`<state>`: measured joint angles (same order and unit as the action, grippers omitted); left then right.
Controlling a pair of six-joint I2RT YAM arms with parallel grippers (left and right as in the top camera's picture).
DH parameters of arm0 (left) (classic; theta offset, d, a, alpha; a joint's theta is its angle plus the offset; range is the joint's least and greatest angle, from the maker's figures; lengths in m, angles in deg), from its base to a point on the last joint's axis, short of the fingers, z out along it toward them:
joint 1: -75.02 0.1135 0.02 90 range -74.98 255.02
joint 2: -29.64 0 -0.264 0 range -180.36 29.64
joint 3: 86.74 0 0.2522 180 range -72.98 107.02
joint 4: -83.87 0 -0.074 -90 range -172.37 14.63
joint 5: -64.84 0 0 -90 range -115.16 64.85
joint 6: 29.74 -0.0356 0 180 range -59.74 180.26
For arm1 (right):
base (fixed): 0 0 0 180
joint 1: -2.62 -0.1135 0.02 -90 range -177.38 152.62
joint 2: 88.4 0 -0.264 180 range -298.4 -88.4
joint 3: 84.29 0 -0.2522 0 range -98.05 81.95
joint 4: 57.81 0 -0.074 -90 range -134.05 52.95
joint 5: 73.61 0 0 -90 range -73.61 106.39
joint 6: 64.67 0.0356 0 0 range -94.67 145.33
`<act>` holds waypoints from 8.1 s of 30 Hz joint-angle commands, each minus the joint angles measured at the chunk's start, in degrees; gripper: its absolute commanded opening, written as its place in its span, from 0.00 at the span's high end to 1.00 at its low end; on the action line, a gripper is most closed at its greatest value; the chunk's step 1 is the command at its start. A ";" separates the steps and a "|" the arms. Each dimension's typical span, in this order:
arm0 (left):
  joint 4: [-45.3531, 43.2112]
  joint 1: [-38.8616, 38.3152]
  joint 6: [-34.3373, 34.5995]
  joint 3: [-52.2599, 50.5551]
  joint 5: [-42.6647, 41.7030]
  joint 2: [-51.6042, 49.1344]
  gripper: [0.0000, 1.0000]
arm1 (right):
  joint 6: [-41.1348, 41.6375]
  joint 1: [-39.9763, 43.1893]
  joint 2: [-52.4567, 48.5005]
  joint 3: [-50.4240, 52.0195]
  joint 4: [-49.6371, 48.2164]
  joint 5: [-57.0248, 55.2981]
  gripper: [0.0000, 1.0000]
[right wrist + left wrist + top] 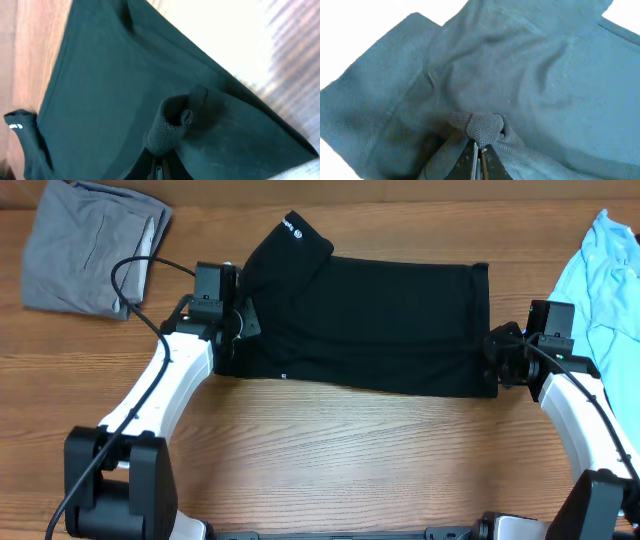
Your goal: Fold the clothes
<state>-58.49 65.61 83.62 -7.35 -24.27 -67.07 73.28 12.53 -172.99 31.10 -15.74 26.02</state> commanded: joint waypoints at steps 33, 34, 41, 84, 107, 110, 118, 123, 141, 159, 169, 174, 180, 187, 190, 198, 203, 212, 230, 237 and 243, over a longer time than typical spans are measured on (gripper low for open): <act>-2.73 -3.69 -21.11 34.32 -3.93 -14.67 0.10 | -18.21 -0.11 -6.10 -32.48 16.68 0.72 0.03; -2.01 -4.57 -23.12 36.57 -3.91 -16.94 0.07 | -18.21 -0.76 -6.40 -32.46 17.31 0.76 0.04; 2.38 -9.75 -31.06 54.36 -3.69 -33.97 0.03 | -18.67 -4.98 -9.44 -32.44 21.46 0.52 0.03; -5.60 -9.92 -30.62 59.04 -0.28 -53.94 0.73 | -23.37 -7.13 -13.64 -32.37 23.93 -5.25 0.24; -7.02 -9.46 -24.39 59.04 -0.48 -53.92 0.96 | -39.06 -5.75 -48.52 -57.96 10.21 -21.81 0.28; -6.99 -9.46 -24.41 59.04 -0.46 -53.92 0.95 | -39.04 -5.49 -49.83 -57.99 8.44 -21.57 0.28; -6.80 -9.46 -24.39 59.04 -0.48 -53.92 0.93 | -39.01 -5.49 -52.09 -57.96 6.40 -20.24 0.29; -6.64 -9.46 -24.41 59.04 -0.48 -53.92 0.91 | -38.75 -5.49 -52.19 -57.96 6.43 -19.37 0.35; -6.14 -9.46 -24.44 59.04 -0.46 -51.17 0.96 | -34.18 -5.01 -53.05 -58.66 9.70 -18.60 0.96; 19.32 -8.74 -24.44 59.04 3.13 -34.27 0.96 | -22.32 -4.52 -52.46 -85.59 46.38 -21.59 0.96; 40.57 -6.38 -20.65 59.01 3.96 -31.56 0.93 | -17.46 -4.52 -51.25 -85.79 65.48 -20.31 0.96; 50.18 -6.03 -18.71 59.01 2.08 -31.67 0.85 | -17.90 -4.52 -51.04 -85.77 68.76 -19.89 0.96; 59.69 -6.03 -16.55 59.01 -1.99 -31.67 0.95 | -20.39 -4.52 -49.81 -85.74 68.76 -16.85 0.96; 67.63 -6.03 -16.44 58.97 -1.73 -31.67 0.96 | -24.65 -4.61 -46.07 -83.89 68.78 -12.11 0.96; 70.10 -5.64 -15.08 58.93 -0.92 -31.67 0.96 | -25.42 -4.63 -44.19 -80.59 68.76 -12.31 0.96; 69.96 -4.63 -14.14 56.50 -0.24 -32.20 0.95 | -25.68 -4.63 -43.04 -72.30 68.67 -12.55 0.96; 65.13 -3.69 -14.12 50.93 0.20 -32.30 0.74 | -25.70 -4.63 -43.04 -69.44 66.71 -12.57 0.78; 62.60 -2.05 -14.32 46.90 0.15 -32.15 0.45 | -25.49 -3.69 -43.06 -69.00 65.22 -18.71 0.00; 62.10 1.20 -14.08 47.08 3.96 -32.17 0.00 | -57.53 9.49 -43.45 -54.25 49.11 14.43 0.00; 61.75 1.25 -14.08 47.08 3.74 -32.17 0.00 | -57.81 8.87 -43.45 -44.81 43.25 17.66 0.00; 61.64 1.25 -14.05 47.06 3.52 -32.17 0.00 | -57.51 8.26 -43.45 -38.34 40.00 21.24 0.04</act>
<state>3.28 66.88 69.17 39.42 -21.04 -100.44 16.30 21.74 -214.83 -11.13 25.16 45.06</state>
